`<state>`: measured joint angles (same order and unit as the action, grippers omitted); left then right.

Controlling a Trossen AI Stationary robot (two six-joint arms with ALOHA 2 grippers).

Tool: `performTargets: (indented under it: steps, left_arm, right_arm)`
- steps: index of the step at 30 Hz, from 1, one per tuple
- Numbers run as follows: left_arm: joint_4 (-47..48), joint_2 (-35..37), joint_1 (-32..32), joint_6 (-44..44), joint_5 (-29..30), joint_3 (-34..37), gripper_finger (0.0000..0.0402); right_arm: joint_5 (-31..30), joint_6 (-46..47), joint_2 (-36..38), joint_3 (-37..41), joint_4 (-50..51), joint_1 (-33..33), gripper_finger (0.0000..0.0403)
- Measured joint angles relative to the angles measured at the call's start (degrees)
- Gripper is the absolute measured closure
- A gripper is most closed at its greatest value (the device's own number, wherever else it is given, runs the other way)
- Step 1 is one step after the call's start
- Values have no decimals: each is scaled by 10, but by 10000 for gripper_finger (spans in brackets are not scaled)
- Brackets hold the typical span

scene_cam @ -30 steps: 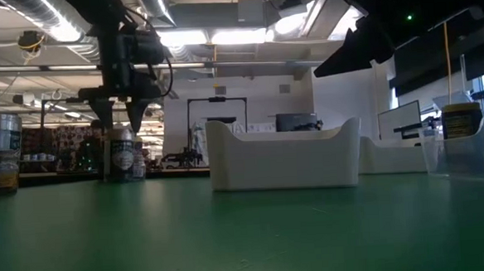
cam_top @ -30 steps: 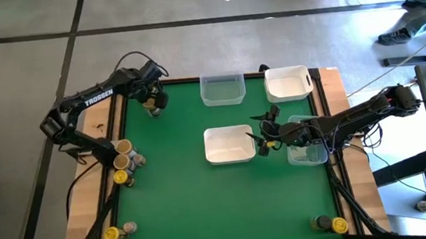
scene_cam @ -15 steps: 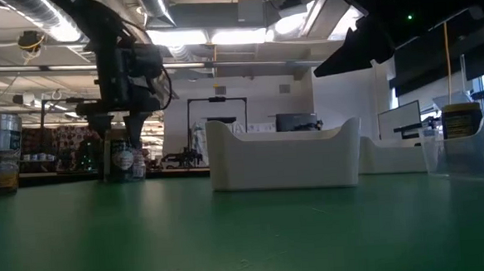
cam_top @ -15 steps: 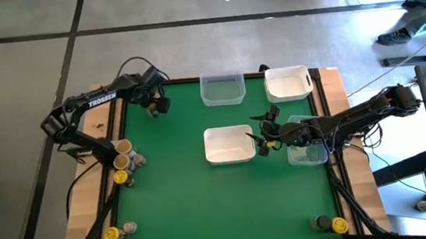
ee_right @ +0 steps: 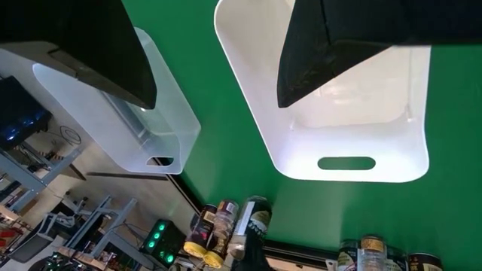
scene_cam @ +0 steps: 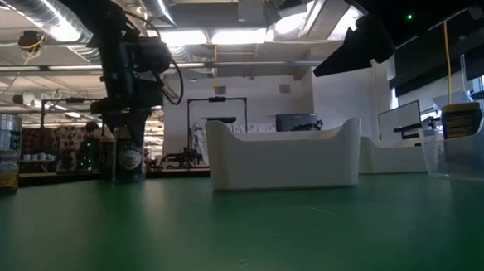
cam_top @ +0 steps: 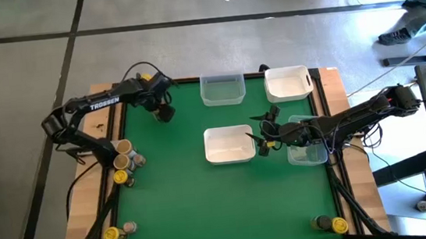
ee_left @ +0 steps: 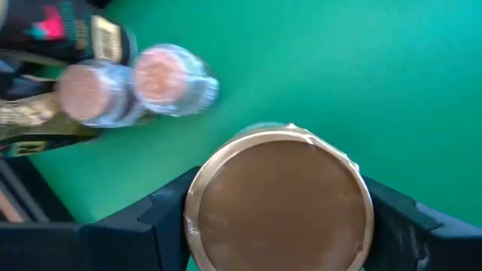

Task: Sort spices by type
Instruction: Put the golden seasoning bottle into the top transparent bin

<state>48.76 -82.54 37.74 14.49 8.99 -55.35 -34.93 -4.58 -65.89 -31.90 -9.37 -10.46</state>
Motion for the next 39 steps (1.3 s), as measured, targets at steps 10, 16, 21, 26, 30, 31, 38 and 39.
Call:
performTargets:
  steps: [10,16,21,26,30,31,38,39]
  left_arm:
    - [-26,-1,-93,41,-1,-86,125]
    - [-126,-1,-113,63,1,-131,123]
    - [-162,-23,-115,44,2,-190,123]
    - [-140,-92,-107,8,1,-284,124]
    - [-103,-162,-92,-13,1,-365,122]
    - [-87,-179,-88,-17,2,-385,122]
    - [14,-292,-65,-36,0,-512,120]
    - [26,-305,-62,-38,0,-526,120]
  right_arm:
    - [0,0,0,0,-2,0,127]
    - [0,-13,0,0,-2,0,127]
    - [0,-54,0,0,-33,0,127]
    - [0,-62,0,0,-60,0,127]
    - [0,-63,0,0,-60,0,127]
    - [0,-63,0,0,-62,0,127]
    - [0,-58,0,0,-71,0,127]
    - [0,-49,0,0,-71,0,127]
